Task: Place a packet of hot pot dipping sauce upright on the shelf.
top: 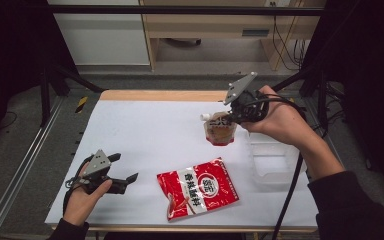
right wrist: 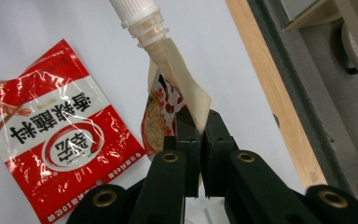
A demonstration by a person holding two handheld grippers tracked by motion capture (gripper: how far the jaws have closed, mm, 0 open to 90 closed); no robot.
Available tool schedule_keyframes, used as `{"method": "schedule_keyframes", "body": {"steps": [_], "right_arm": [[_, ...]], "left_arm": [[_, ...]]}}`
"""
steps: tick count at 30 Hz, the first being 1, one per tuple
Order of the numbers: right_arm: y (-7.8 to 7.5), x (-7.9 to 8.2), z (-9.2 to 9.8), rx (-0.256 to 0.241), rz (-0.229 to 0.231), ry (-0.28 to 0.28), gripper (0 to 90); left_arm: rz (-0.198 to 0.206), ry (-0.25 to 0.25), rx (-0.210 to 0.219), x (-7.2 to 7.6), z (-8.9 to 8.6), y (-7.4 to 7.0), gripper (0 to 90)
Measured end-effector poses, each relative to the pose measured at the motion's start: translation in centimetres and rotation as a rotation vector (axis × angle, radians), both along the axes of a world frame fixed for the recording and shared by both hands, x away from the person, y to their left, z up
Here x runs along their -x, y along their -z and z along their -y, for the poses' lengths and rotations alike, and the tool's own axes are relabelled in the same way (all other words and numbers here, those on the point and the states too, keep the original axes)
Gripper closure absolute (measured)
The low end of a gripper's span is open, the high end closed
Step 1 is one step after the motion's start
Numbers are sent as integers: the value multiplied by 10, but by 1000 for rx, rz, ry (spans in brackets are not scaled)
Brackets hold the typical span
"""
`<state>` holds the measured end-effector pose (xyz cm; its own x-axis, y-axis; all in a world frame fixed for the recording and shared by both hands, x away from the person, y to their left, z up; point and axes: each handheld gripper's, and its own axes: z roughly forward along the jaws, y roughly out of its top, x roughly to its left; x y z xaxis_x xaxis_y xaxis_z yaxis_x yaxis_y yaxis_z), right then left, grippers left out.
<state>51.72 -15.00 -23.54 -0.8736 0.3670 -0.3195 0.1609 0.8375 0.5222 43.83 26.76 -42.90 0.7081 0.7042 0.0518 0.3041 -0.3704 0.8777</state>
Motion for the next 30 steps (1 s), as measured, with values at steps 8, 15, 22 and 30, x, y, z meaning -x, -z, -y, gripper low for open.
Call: {"method": "schedule_keyframes", "body": {"steps": [8,15,22,30], "right_arm": [[-11,-1,37,-41,38,48,881],[-17,0,65,-67,61,98,882],[-17,2,84,-68,65,126,883],[-11,8,107,-78,67,149,883]], "left_arm": [[13,-51,-41,2,-8,7,64],[11,-64,-38,1,-11,8,61],[9,-83,-34,-1,-15,9,61],[4,-94,-43,-3,-17,10,61]]}}
